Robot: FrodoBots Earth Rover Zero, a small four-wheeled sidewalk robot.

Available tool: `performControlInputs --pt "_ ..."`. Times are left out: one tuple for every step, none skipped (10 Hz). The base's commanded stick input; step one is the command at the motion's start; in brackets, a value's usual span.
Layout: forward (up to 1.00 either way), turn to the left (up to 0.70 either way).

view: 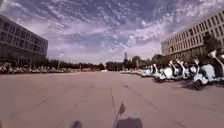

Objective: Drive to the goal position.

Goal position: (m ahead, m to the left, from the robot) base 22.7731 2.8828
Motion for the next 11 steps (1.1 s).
performControlInputs --pt "0.70 0.00" --pt "0.70 0.00" --pt "0.70 0.00" --pt "0.70 0.00" --pt "0.70 0.00" --pt "0.70 0.00" --pt "0.70 0.00" --pt "0.70 0.00" --pt "0.70 0.00" --pt "0.70 0.00" --pt "0.70 0.00"
